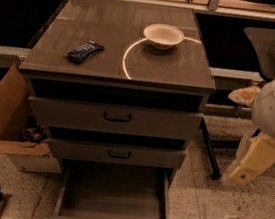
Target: Close bottom drawer
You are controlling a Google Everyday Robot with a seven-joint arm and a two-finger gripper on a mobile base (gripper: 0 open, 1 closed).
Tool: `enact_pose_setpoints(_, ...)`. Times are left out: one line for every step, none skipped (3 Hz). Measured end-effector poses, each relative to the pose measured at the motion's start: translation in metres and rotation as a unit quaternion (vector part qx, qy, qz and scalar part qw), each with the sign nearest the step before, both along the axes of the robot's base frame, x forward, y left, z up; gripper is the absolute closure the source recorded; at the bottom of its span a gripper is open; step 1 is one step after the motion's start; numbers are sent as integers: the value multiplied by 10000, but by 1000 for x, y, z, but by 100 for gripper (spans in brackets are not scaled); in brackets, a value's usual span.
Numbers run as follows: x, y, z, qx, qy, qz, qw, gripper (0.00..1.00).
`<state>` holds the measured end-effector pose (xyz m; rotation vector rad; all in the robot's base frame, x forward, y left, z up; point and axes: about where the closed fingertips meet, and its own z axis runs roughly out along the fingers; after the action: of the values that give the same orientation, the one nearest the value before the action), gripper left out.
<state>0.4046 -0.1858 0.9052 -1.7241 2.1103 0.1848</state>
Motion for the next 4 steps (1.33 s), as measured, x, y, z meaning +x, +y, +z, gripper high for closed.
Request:
enact_pose_setpoints(-34,35,-69,840,605,135,9945,0)
enact_pose_setpoints(-55,42,-90,929,960,117,9910,0)
enact_pose_setpoints(-55,41,-90,899,951,119,9913,0)
enact_pose_setpoints(-58,45,-132,1147,1225,228,9855,0)
